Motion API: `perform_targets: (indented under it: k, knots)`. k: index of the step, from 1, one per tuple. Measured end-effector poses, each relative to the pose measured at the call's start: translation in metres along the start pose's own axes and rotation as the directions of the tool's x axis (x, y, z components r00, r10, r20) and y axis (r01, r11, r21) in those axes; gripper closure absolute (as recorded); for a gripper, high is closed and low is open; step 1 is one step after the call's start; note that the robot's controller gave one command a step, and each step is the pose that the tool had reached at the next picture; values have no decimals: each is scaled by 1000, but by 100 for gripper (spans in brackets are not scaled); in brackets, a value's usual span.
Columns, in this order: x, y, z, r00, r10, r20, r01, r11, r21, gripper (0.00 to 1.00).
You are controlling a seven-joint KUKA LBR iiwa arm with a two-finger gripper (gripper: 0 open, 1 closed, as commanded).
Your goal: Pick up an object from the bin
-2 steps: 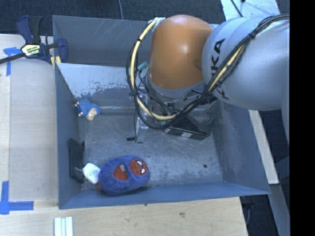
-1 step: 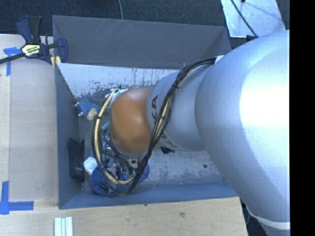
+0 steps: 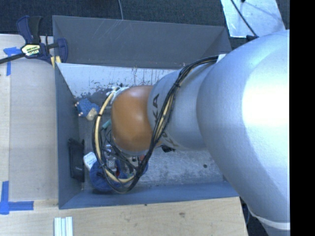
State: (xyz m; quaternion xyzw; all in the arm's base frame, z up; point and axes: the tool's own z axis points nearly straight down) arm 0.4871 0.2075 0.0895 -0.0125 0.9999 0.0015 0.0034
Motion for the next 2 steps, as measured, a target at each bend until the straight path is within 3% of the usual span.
perform_targets:
  k: [1, 2]
  knots:
    - [-29, -14, 9, 971, -239, 0, 239, 971, -7, 100]
    - [-17, -28, -136, 966, -257, 3, 257, 966, 1, 100]
